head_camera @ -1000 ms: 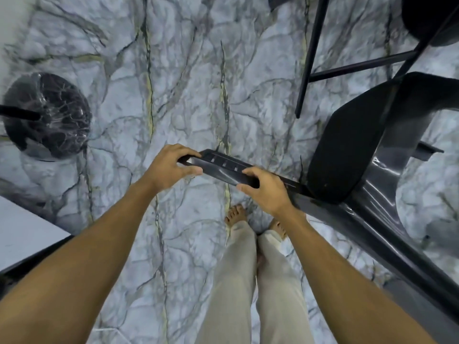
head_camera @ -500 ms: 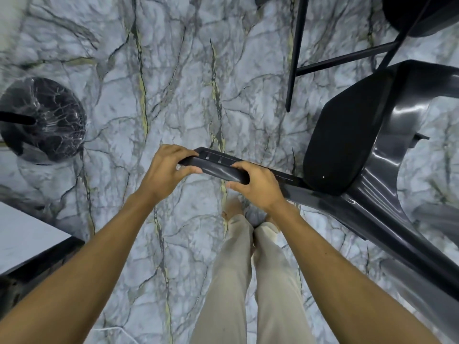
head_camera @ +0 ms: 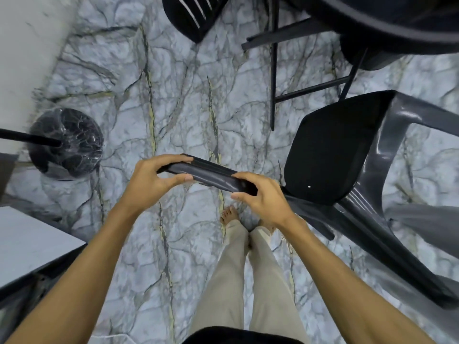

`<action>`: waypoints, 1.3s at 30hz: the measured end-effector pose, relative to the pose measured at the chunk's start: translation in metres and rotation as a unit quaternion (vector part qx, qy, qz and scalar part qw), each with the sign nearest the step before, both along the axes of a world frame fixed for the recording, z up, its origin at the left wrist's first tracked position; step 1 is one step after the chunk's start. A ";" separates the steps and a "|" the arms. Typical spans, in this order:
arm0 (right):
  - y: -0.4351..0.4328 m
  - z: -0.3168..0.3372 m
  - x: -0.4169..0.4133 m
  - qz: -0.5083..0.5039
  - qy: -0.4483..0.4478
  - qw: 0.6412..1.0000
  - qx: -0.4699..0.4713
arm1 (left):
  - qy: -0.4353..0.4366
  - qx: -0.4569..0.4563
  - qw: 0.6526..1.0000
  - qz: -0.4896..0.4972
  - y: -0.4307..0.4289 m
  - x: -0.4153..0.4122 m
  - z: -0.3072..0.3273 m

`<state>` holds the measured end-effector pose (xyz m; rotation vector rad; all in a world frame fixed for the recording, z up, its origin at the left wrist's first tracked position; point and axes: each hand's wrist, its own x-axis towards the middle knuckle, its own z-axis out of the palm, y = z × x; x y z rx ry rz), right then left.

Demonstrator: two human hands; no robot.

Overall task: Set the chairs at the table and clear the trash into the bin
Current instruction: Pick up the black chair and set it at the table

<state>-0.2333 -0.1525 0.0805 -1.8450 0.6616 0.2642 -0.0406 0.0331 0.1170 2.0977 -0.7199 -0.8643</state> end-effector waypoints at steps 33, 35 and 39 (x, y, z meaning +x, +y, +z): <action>-0.032 0.201 -0.178 0.056 -0.143 0.988 0.021 | -0.013 -0.136 0.984 0.113 0.003 -0.206 0.181; -0.028 0.211 -0.182 0.048 -0.145 0.988 0.025 | -0.027 -0.150 0.979 0.133 -0.004 -0.219 0.184; -0.001 0.233 -0.181 -0.031 -0.186 0.982 -0.027 | -0.067 -0.173 0.972 0.145 -0.015 -0.246 0.191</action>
